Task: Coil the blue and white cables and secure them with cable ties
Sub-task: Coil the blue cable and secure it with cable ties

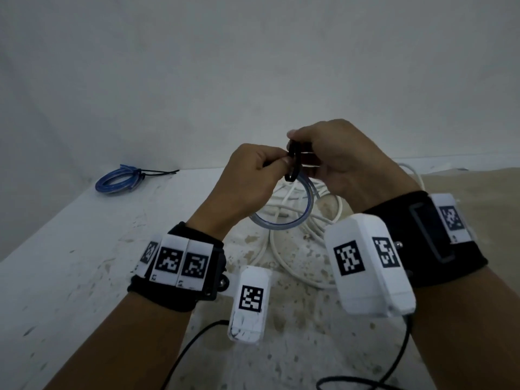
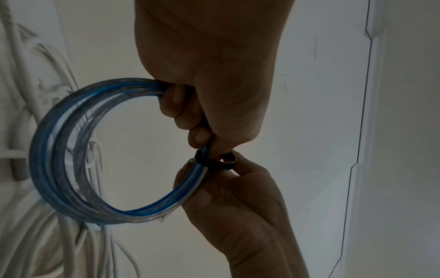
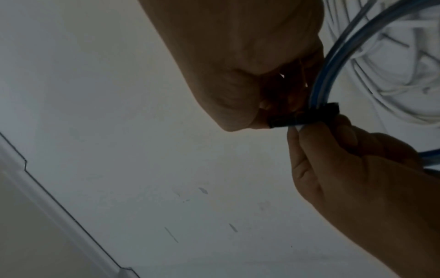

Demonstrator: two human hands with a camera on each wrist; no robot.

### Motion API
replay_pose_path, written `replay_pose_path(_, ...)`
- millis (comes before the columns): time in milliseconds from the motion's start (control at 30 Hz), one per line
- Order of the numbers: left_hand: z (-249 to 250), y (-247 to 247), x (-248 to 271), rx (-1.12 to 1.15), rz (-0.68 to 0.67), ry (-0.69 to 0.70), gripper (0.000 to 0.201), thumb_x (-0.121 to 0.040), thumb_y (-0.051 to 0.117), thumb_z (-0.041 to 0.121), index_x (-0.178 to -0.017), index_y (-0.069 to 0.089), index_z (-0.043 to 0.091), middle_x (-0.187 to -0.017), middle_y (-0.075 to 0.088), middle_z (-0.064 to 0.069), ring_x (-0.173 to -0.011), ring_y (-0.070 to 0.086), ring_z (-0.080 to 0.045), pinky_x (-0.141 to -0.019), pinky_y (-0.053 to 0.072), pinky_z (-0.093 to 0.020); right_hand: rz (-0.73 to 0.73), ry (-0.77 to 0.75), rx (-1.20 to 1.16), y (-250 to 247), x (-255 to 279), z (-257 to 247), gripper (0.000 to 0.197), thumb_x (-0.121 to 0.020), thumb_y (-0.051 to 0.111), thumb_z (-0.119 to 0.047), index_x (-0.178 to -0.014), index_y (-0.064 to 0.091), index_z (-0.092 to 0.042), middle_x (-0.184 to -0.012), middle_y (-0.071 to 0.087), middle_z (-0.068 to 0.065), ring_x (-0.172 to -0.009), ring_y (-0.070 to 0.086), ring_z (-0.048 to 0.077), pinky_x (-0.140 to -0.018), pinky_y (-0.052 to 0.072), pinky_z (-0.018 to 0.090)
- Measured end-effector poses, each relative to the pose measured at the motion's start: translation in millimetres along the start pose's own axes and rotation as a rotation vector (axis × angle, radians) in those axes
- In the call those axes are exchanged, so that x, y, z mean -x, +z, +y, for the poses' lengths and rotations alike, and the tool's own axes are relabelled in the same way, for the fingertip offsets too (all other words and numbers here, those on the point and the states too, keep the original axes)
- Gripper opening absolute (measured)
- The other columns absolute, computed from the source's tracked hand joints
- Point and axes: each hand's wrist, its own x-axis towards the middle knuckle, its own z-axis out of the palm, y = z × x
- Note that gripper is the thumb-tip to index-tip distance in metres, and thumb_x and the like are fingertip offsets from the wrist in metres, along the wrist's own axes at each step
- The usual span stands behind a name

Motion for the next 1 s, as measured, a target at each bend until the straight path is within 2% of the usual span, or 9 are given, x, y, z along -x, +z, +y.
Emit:
replay_pose_path(167, -3.2, 7.2, 3.5, -0.023, -0.056, 0.044, 0.026, -0.095, 0.056, 0.019, -0.08, 0.076, 0.019, -0.055, 0.054, -0.009, -0.051, 0.039, -0.009, -0.052, 0.03, -0.025, 0.041, -0.03, 0.028, -4.8, -3.9, 3.2, 0.024, -0.098, 0.057, -0.015, -0.075, 0.059, -0.009, -0.062, 0.059, 0.001, -0.057, 0.057, 0.013, -0.053, 0.052, 0.026)
replay_pose_path(267, -6.5, 10.6, 1.1, 0.035, -0.01, -0.049, 0.031, -0.092, 0.055, 0.013, -0.067, 0.071, 0.022, -0.054, 0.046, -0.002, -0.053, 0.036, -0.013, -0.053, 0.028, -0.024, 0.015, -0.081, 0.076, -4.0, -7.1, 7.9, 0.025, -0.096, 0.061, -0.022, -0.075, 0.064, -0.008, -0.064, 0.062, 0.001, -0.059, 0.061, 0.014, -0.059, 0.058, 0.028)
replay_pose_path(400, -9.2, 11.3, 0.7, 0.158, 0.056, -0.225, 0.024, -0.091, 0.054, 0.005, -0.081, 0.073, -0.003, -0.051, 0.05, 0.008, -0.05, 0.04, -0.006, -0.053, 0.032, -0.018, -0.064, -0.194, 0.23, -3.8, -5.9, 7.6, 0.024, -0.092, 0.067, -0.018, -0.071, 0.062, -0.007, -0.072, 0.064, 0.008, -0.067, 0.065, 0.02, -0.068, 0.061, 0.033)
replay_pose_path(500, -5.8, 15.7, 3.2, 0.195, 0.007, -0.243, 0.024, -0.094, 0.051, 0.002, -0.086, 0.073, 0.0, -0.044, 0.045, 0.015, -0.039, 0.035, 0.0, -0.041, 0.027, -0.01, 0.039, -0.286, 0.38, -6.1, -10.4, 9.1, 0.029, -0.094, 0.064, -0.017, -0.068, 0.055, -0.008, -0.073, 0.063, 0.011, -0.064, 0.064, 0.021, -0.062, 0.061, 0.033)
replay_pose_path(567, -4.9, 18.5, 3.5, 0.227, -0.001, -0.234, 0.024, -0.096, 0.05, 0.003, -0.087, 0.072, -0.002, -0.047, 0.044, 0.01, -0.039, 0.033, 0.0, -0.041, 0.026, -0.013, 0.083, -0.292, 0.411, -8.2, -15.2, 10.5, 0.029, -0.096, 0.06, -0.018, -0.07, 0.055, -0.007, -0.075, 0.062, 0.013, -0.06, 0.063, 0.02, -0.059, 0.061, 0.034)
replay_pose_path(667, -2.4, 20.6, 0.8, 0.262, 0.015, -0.228, 0.027, -0.098, 0.05, 0.007, -0.084, 0.07, -0.003, -0.051, 0.041, 0.005, -0.041, 0.03, -0.001, -0.041, 0.025, -0.014, 0.176, -0.281, 0.433, -11.4, -25.2, 15.9, 0.03, -0.097, 0.056, -0.021, -0.073, 0.054, -0.004, -0.071, 0.057, 0.01, -0.067, 0.063, 0.028, -0.07, 0.06, 0.046)
replay_pose_path(767, -0.1, 22.2, -1.5, 0.313, 0.093, -0.282, 0.018, -0.099, 0.049, 0.006, -0.096, 0.066, 0.005, -0.048, 0.048, 0.014, -0.038, 0.039, 0.001, -0.04, 0.029, -0.009, 0.246, -0.297, 0.36, -10.0, -26.8, 23.1, 0.036, -0.096, 0.057, -0.024, -0.071, 0.057, 0.002, -0.066, 0.057, 0.011, -0.063, 0.058, 0.026, -0.068, 0.055, 0.043)
replay_pose_path(867, -4.8, 20.7, -1.5, 0.384, 0.206, -0.406, 0.015, -0.098, 0.05, 0.008, -0.11, 0.059, 0.008, -0.053, 0.048, 0.009, -0.035, 0.039, 0.0, -0.037, 0.025, -0.015, 0.095, -0.267, 0.21, -6.2, -21.1, 23.3, 0.035, -0.094, 0.063, -0.026, -0.077, 0.07, 0.004, -0.056, 0.063, 0.0, -0.051, 0.059, 0.014, -0.06, 0.055, 0.031)
replay_pose_path(1000, -11.5, 15.3, -0.8, 0.457, 0.237, -0.446, 0.015, -0.099, 0.045, 0.006, -0.105, 0.059, 0.008, -0.043, 0.042, 0.013, -0.036, 0.029, -0.002, -0.036, 0.02, -0.016, -0.038, -0.306, 0.24, -0.1, -15.5, 20.4, 0.03, -0.091, 0.068, -0.022, -0.078, 0.066, 0.005, -0.061, 0.064, 0.005, -0.06, 0.066, 0.022, -0.068, 0.062, 0.046)
